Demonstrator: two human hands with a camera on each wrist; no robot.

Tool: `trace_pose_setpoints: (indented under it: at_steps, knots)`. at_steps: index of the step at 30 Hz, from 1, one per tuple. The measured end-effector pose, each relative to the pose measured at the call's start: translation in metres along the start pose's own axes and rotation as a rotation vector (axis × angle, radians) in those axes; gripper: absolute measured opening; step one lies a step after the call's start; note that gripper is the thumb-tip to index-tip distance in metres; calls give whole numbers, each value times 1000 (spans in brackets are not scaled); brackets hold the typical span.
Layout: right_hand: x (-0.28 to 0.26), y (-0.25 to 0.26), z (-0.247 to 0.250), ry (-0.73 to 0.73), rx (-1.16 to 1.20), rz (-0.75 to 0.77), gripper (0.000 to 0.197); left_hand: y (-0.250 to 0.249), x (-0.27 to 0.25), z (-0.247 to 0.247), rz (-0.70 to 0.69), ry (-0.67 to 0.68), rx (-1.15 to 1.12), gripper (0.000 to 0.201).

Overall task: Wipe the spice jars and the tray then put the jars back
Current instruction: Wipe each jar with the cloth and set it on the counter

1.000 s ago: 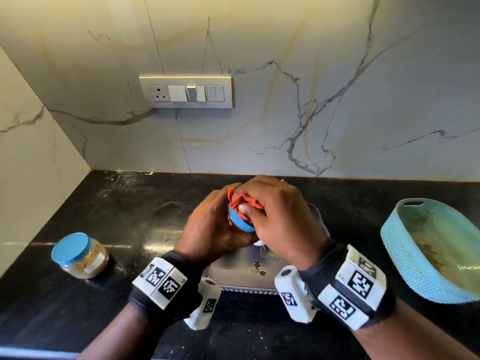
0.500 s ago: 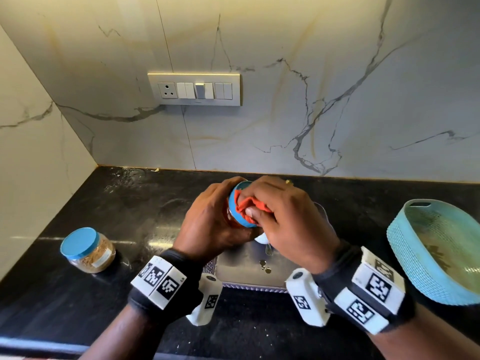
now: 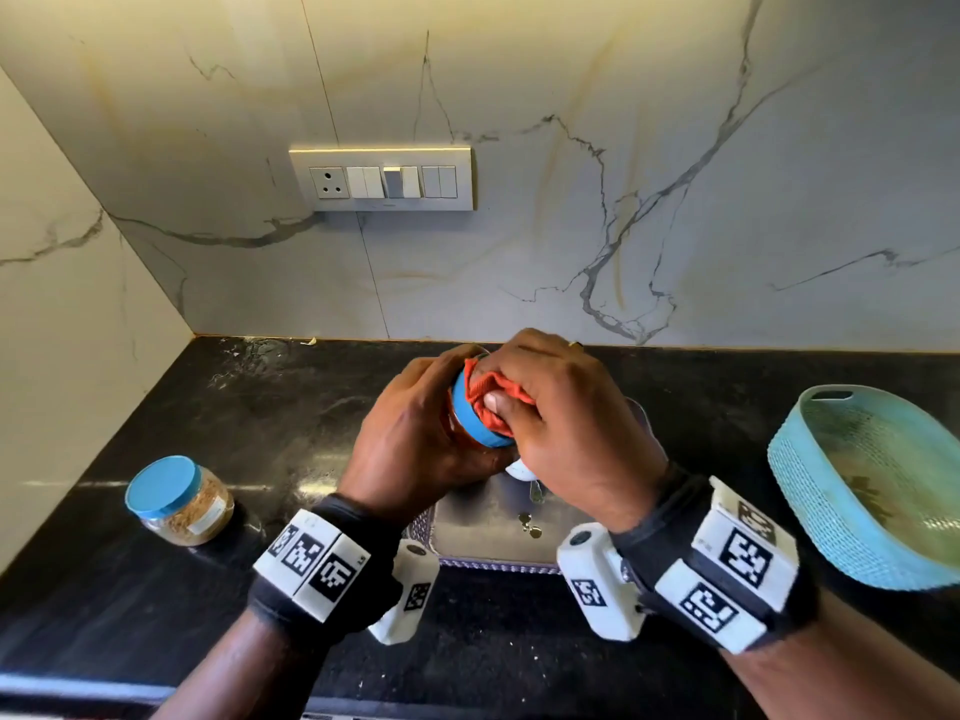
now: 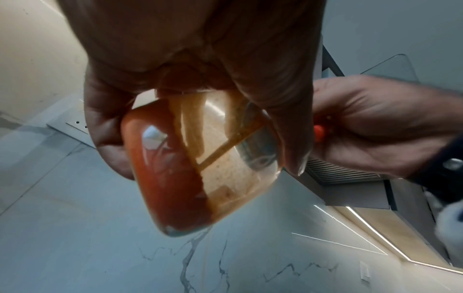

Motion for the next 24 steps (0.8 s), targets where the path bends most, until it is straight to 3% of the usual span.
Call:
trace_pose_setpoints:
  at_steps: [5,9,16,19,24]
  knots:
    - [-24,-11,5,136,-157,79,19,11,-9,5,20,-46,-4,83]
    - [-8,-33,6,86,-244,7,20,7,-13,-4,53,-19,-43,83]
    - [18,-2,0,10,-159,-3,10,-2,-16,-10,84,-9,-105,79]
    - [5,7,0,55,-73,33,13,-2,-17,-7,89,-45,-101,67]
    - [-22,-5,13,145,-85,63,16,1,-21,-4,98,-86,-155,79]
Point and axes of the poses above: each hand's wrist, its own x-axis towards the middle knuckle, its own z-axis out of the back of the hand, y = z × x, the point moved 4 cm from there along x, towards the middle knuckle, and after that the axes turned 3 degrees about -x, right-handed, at the moved point
